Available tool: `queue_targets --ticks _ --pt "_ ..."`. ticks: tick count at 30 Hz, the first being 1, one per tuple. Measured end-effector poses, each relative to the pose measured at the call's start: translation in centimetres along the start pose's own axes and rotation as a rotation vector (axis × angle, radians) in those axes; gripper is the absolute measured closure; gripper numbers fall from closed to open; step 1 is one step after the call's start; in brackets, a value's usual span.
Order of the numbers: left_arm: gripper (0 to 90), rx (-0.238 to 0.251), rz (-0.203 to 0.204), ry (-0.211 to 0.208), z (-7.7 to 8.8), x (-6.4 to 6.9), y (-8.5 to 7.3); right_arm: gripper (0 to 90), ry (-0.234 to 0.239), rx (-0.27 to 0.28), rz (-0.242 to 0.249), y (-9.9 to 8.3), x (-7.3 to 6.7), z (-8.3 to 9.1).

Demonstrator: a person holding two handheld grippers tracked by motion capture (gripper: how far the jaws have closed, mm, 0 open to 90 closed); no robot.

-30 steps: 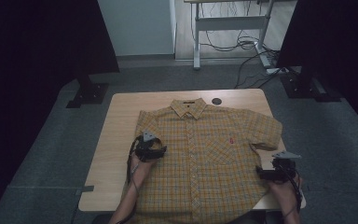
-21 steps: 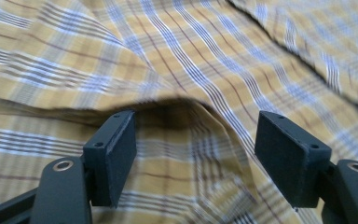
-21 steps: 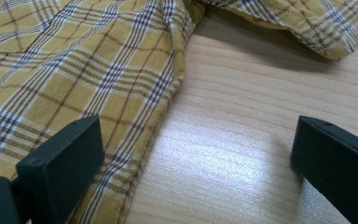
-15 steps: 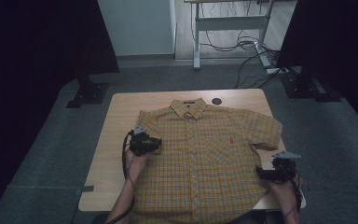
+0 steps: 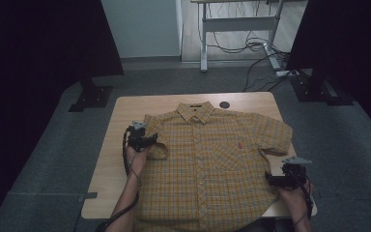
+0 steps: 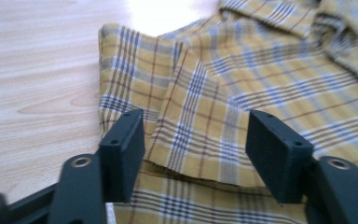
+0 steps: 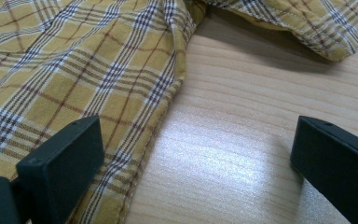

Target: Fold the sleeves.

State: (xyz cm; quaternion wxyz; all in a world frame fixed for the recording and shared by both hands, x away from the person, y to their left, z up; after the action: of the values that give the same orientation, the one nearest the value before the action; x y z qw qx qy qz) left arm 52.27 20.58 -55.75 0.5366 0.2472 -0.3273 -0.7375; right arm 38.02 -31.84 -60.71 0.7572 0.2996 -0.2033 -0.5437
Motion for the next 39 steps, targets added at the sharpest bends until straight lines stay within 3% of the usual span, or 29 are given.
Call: queue_targets --ticks 5,8,12,16,19,25,32,39 --pt "48.6 -0.074 -0.031 0.049 -1.6 -0.4 -0.9 2.1 0.001 0.001 -0.001 0.0 0.0 0.0" --pt "58.1 -0.078 -0.035 0.050 -1.7 -0.3 -0.9 2.1 0.001 0.000 -0.001 0.0 0.0 0.0" --pt "72.1 -0.081 -0.098 0.058 -1.6 0.4 -0.9 2.1 0.003 0.000 0.000 0.0 0.0 0.0" --pt "80.3 -0.087 -0.075 0.034 -1.5 0.5 -0.8 2.1 0.003 0.000 0.000 0.1 0.0 0.0" --pt "81.0 -0.064 -0.061 0.025 -1.1 0.7 -0.4 2.1 0.003 0.000 0.001 0.0 0.0 0.0" --pt "80.9 0.019 -0.020 -0.069 0.1 2.2 1.3 2.1 0.003 0.000 0.001 0.1 0.0 0.0" --pt "75.5 0.067 -0.022 -0.160 0.0 5.0 2.8 2.1 0.003 0.000 0.001 0.1 0.0 0.0" --pt "63.9 0.077 -0.041 -0.195 -0.6 6.8 3.9 2.1 0.003 0.000 0.000 0.1 -0.1 0.0"
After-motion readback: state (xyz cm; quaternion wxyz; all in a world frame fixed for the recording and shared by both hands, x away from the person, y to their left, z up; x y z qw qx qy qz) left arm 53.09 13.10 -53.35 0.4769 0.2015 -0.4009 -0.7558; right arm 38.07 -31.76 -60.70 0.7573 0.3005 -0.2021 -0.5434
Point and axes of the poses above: each handheld gripper's, and its own axes: z roughly backward along the jaws, y roughly out of its top, x roughly to its right, the point moved 5 cm from there along -z, roughly forward along the jaws, and after that the axes turned 6 degrees about -x, right-handed, at the moved point
